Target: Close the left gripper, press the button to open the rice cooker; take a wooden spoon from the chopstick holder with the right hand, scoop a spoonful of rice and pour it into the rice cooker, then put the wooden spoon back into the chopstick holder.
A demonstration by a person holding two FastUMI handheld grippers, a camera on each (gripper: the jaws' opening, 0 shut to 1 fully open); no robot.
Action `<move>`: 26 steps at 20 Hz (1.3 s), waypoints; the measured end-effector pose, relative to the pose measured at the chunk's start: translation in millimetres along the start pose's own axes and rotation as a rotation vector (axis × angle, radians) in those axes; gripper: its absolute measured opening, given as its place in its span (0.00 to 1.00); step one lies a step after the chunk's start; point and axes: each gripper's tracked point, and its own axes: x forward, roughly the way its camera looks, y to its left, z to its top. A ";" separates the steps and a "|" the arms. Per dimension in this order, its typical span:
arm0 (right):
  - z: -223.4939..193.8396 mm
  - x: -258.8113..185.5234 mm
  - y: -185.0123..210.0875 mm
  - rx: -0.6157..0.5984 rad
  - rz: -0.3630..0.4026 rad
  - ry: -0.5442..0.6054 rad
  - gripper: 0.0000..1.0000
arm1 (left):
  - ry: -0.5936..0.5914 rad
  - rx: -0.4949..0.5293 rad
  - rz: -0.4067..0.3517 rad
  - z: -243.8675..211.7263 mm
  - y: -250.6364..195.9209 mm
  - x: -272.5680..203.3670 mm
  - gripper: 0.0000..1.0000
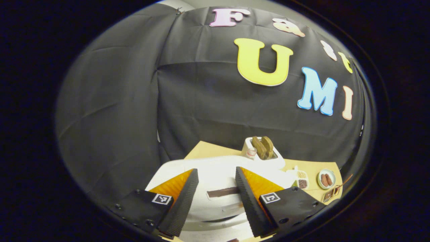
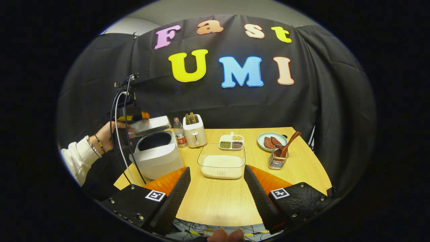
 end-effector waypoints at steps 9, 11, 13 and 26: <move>-16.5 0.4 3.5 0.008 0.014 0.047 0.98 | 0.091 0.076 0.073 -62.1 -12.5 7.9 0.84; -19.0 0.7 1.2 0.016 0.013 0.053 0.98 | 0.013 0.089 0.077 -52.0 -10.7 14.1 0.83; -19.8 -0.4 -0.8 0.021 0.016 0.058 0.98 | 0.001 0.041 0.071 -49.9 -11.6 10.4 0.79; 96.3 -44.0 -97.0 -0.056 -0.028 -0.218 0.98 | -0.215 0.021 -0.307 -0.9 -159.5 -292.9 0.94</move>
